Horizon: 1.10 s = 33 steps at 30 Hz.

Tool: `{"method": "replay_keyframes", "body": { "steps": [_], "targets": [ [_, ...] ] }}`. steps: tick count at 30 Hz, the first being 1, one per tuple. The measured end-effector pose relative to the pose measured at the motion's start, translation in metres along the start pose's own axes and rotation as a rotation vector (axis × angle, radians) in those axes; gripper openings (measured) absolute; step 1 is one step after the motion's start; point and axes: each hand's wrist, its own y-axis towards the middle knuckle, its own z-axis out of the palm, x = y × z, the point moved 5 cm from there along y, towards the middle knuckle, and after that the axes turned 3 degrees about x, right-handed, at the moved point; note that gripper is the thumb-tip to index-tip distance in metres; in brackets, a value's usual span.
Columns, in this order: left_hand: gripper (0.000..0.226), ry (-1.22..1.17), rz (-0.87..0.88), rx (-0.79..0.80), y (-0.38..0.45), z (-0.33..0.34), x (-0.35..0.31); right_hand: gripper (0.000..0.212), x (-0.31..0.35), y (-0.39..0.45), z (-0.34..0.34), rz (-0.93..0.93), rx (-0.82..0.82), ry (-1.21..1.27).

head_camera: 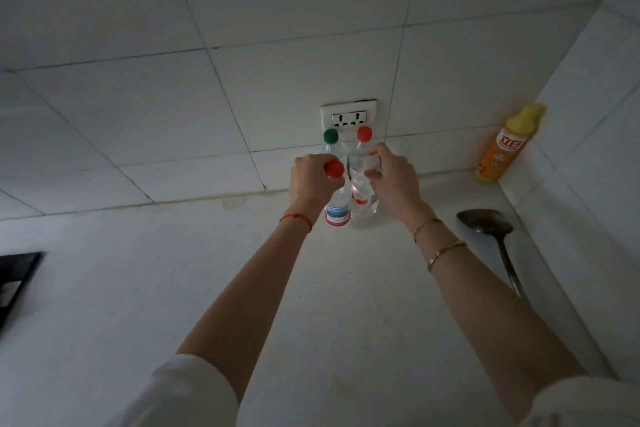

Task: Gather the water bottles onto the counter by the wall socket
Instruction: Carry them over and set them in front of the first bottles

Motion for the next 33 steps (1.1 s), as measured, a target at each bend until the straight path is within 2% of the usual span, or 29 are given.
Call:
{"method": "replay_keyframes", "body": {
  "steps": [6,13,18,22,24,28,33],
  "targets": [
    [0.016,-0.023,-0.068,-0.066,0.026,0.013,0.009,0.034,-0.009,0.020,0.014,0.032,-0.022,0.013],
    [0.012,-0.074,-0.109,-0.115,0.030,0.029,0.021,0.039,-0.010,0.021,0.019,-0.019,-0.079,0.015],
    [0.049,-0.172,-0.099,-0.104,0.023,0.041,0.036,0.064,-0.031,0.008,0.027,0.034,-0.127,0.147],
    [0.096,-0.184,-0.171,0.031,0.013,0.060,0.061,0.090,-0.057,-0.012,0.056,0.121,0.028,0.253],
    [0.105,-0.181,-0.257,0.122,0.009,0.073,0.077,0.090,-0.067,-0.017,0.071,0.172,0.129,0.305],
    [0.096,-0.230,-0.376,0.253,0.009,0.096,0.098,0.079,-0.075,-0.017,0.094,0.228,0.224,0.382],
    [0.068,-0.300,-0.389,0.239,0.013,0.119,0.104,0.069,-0.086,-0.017,0.110,0.255,0.226,0.404]
  ]
}}
